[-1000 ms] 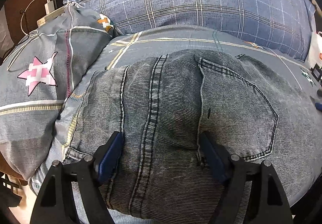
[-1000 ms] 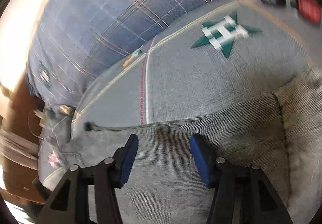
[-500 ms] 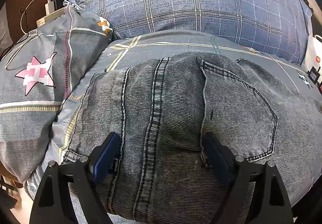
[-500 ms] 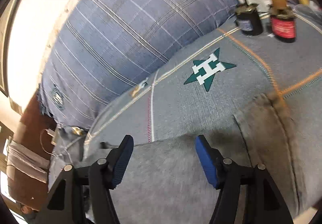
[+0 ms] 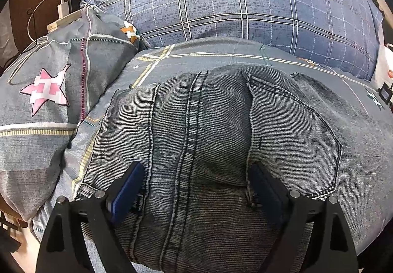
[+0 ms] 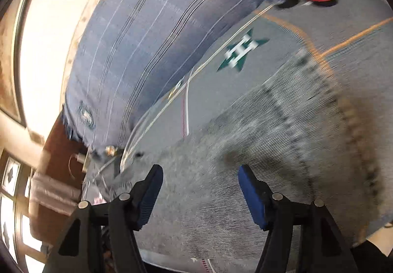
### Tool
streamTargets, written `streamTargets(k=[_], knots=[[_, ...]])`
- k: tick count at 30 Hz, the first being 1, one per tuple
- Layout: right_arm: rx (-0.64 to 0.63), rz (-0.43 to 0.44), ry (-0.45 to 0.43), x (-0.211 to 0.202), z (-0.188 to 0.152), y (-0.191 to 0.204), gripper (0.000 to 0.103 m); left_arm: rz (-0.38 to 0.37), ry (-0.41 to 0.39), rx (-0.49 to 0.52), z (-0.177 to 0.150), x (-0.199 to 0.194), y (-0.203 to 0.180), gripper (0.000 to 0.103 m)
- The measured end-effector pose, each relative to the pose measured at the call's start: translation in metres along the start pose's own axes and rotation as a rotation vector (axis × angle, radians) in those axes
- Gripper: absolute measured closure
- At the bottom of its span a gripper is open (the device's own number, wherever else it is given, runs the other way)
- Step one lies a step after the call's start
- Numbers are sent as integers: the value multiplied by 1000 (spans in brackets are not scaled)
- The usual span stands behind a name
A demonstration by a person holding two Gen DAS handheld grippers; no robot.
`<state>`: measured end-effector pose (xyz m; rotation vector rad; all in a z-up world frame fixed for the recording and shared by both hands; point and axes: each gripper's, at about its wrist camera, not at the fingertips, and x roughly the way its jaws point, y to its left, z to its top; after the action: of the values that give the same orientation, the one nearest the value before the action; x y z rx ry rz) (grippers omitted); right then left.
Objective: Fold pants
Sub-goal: 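Smooth the jeans leg with the right gripper while the left gripper holds the seat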
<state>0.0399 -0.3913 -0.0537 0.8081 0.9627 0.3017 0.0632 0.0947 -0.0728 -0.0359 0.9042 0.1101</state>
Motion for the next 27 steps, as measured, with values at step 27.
streamTargets(k=[27], knots=[[-167,-19,146,76,-45,60,28,7,83,-100,-8,-18,8,13]])
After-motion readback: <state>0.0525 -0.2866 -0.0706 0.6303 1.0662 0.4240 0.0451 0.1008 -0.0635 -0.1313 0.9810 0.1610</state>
